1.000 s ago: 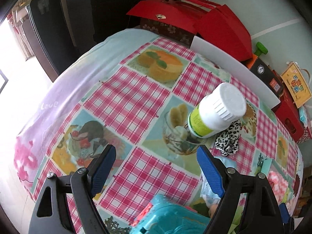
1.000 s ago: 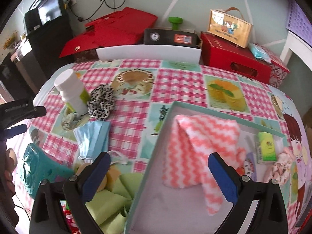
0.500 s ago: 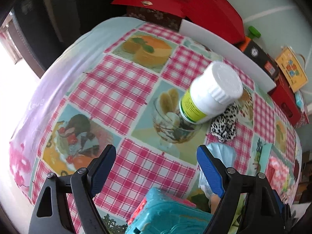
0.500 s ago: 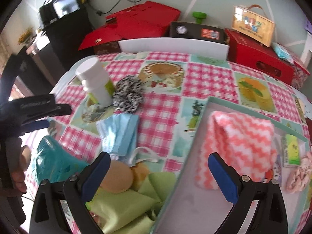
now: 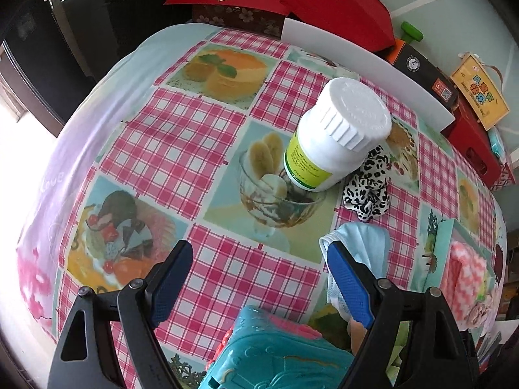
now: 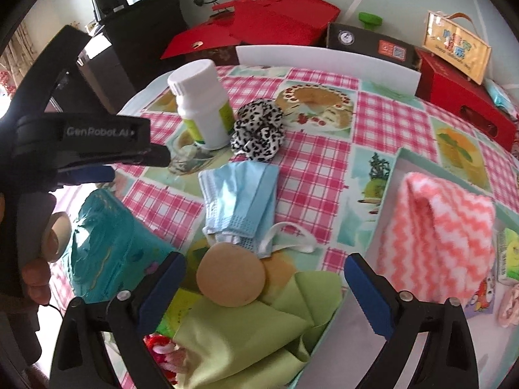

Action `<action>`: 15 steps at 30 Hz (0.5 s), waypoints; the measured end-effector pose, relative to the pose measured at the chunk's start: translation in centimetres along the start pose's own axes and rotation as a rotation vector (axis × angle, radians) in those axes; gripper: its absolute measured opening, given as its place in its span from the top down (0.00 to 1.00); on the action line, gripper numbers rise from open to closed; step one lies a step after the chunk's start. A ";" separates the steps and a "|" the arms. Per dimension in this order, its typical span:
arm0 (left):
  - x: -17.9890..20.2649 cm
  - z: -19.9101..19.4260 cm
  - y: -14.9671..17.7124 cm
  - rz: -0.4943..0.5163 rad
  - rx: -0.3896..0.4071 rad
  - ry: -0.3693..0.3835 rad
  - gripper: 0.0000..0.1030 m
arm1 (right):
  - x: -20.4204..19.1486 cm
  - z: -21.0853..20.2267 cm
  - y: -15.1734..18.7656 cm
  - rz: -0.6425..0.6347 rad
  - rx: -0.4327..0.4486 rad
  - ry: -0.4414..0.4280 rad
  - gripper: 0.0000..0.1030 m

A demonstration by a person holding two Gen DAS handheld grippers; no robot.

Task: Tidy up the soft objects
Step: 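Move the right tool to the beige round sponge while the left moves to the blue mask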

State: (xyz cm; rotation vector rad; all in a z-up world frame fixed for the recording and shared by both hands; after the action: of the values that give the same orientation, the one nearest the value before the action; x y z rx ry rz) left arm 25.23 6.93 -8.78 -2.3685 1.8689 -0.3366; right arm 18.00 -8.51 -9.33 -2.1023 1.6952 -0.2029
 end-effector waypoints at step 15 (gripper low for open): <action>0.4 0.2 0.0 0.012 -0.004 0.010 0.17 | -1.3 2.3 0.9 -0.029 -0.062 -0.057 0.21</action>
State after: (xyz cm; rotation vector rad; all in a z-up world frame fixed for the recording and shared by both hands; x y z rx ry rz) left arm 25.36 6.54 -8.90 -2.3615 1.8890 -0.3447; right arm 17.72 -6.91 -11.62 -2.1573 1.6590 -0.0990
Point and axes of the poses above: each gripper's, at about its wrist camera, not at the fingertips, and z roughly the way its jaws point, x to its right, y to its underside, the point moved 6 cm from there along z, roughly the way its jaws point, and after that the axes turned 6 degrees about -x, right-handed, at the moved point
